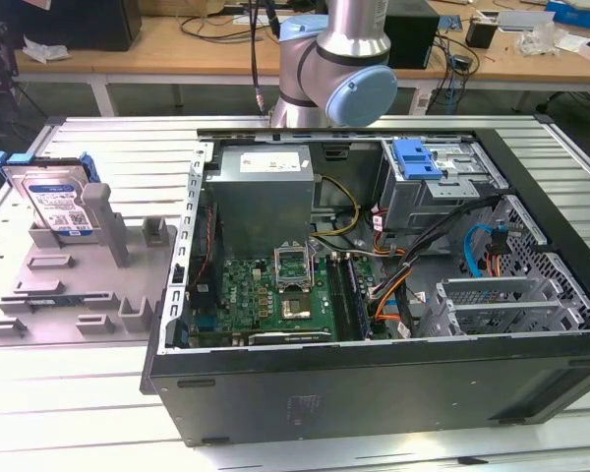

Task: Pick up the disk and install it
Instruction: 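Pick up the disk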

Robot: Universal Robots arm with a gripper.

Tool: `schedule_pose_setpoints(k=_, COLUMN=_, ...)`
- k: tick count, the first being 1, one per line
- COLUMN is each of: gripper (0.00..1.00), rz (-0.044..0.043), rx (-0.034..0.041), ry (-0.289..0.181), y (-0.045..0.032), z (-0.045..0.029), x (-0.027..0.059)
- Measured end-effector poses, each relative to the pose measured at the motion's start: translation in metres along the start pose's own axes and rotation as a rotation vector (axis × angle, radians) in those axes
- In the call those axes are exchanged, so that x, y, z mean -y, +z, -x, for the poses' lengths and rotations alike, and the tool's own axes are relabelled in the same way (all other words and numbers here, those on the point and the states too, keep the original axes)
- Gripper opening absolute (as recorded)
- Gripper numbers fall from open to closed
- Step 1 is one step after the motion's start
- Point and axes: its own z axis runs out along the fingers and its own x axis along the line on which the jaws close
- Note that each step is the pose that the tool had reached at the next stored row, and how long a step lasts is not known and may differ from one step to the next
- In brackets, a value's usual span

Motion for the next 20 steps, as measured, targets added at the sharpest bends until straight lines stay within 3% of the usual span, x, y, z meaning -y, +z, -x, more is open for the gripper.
schedule_pose_setpoints(k=20, gripper=0.42, rz=0.0002, rx=0.0002, ry=0.009, y=0.0176, z=0.0006, x=0.0011)
